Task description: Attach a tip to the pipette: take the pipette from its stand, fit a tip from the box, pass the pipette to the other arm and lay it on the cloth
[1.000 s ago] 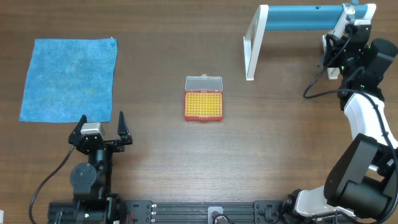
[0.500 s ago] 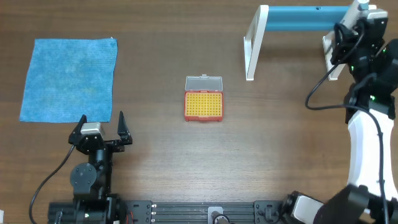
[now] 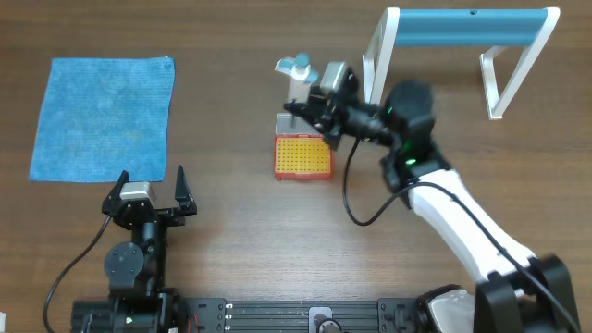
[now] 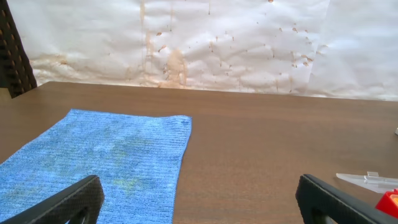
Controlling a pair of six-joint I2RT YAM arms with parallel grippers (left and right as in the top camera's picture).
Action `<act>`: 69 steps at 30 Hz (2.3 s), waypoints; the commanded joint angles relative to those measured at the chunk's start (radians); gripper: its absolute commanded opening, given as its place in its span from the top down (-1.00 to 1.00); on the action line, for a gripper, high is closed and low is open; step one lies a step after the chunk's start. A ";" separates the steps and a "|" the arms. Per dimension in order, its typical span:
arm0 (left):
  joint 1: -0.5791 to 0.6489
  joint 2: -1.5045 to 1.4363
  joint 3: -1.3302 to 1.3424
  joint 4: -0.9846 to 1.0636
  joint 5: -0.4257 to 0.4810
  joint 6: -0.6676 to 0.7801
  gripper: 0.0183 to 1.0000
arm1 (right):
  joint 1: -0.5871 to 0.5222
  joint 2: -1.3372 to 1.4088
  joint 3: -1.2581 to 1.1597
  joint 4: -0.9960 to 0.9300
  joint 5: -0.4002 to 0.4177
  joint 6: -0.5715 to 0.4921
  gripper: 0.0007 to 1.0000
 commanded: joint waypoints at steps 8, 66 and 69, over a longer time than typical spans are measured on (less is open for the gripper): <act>-0.004 -0.006 -0.002 -0.006 -0.016 -0.005 -1.00 | 0.006 0.112 -0.189 0.331 0.039 0.062 0.85; -0.004 -0.006 -0.002 -0.006 -0.016 -0.005 -1.00 | 0.012 0.177 -0.220 0.187 0.143 -0.044 0.85; -0.004 -0.006 -0.002 -0.006 -0.016 -0.005 -1.00 | 0.011 0.167 -0.220 0.193 0.143 -0.044 0.85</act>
